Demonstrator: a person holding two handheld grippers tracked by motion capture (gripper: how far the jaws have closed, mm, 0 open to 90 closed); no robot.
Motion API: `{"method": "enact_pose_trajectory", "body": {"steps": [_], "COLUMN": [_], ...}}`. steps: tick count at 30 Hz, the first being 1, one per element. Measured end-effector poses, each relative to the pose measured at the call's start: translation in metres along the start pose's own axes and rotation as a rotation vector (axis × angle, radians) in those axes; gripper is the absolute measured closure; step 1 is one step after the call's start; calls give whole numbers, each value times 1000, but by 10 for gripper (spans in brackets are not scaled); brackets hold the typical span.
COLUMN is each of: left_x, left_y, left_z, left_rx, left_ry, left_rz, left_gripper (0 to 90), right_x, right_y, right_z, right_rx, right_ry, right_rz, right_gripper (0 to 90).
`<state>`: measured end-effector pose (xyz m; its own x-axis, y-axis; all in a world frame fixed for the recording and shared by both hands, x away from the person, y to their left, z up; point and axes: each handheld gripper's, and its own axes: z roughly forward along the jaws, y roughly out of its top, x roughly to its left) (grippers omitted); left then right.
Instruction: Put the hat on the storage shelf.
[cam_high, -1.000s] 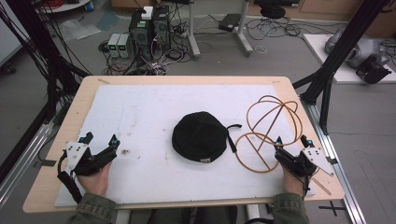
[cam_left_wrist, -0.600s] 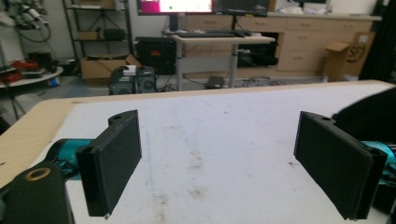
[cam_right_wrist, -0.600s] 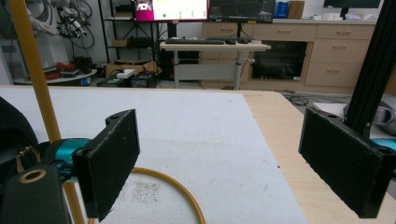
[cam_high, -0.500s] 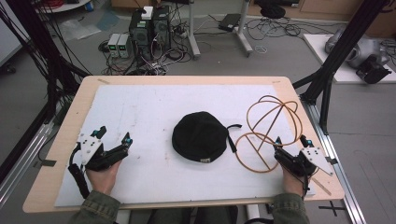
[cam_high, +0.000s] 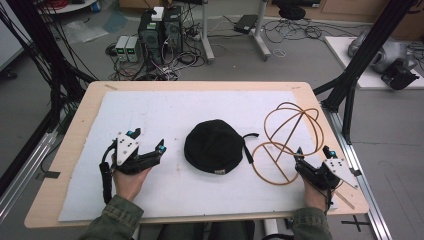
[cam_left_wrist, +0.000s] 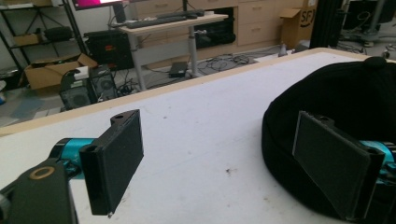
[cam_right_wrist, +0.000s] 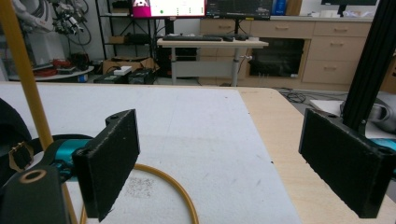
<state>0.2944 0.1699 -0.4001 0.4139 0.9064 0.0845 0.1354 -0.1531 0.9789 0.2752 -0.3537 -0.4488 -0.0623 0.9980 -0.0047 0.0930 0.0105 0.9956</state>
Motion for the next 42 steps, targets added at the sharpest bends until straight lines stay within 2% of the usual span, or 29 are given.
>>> {"method": "enact_pose_trajectory", "body": {"steps": [4,9,10,12,17,20,22,26,30,38,39,42], "left_x": [-6,-10,-10,-14,-26,-31,-40,-48,-61,-76,-80,-86], "left_y": [7,16,16,23,31,32,31,32,31,31,30,28], "left_z": [8,20,20,26,37,41,49,54,64,73,76,80], "left_rx": [14,75,75,105,138,157,186,197,236,255,282,311], "left_ry": [-28,-67,-67,-88,-125,-133,-149,-161,-176,-202,-222,-237], "left_rz": [-5,-9,-9,2,27,26,28,32,35,28,36,37], "left_gripper": [164,165,165,165,164,163,160,160,159,162,165,165], "right_x": [3,2,2,0,-2,-3,-4,-4,-4,-1,0,0], "right_y": [1,2,3,4,4,4,4,5,5,5,5,5], "right_z": [1,1,0,0,-1,-1,-1,-1,-2,0,0,0], "right_rx": [-1,-6,-4,-14,-22,-22,-24,-27,-21,-18,-13,-16], "right_ry": [14,16,15,9,3,1,-1,-4,-3,7,7,9], "right_rz": [-2,3,16,11,26,29,27,29,34,27,31,20], "right_gripper": [116,115,116,116,115,115,115,116,115,115,116,116]}}
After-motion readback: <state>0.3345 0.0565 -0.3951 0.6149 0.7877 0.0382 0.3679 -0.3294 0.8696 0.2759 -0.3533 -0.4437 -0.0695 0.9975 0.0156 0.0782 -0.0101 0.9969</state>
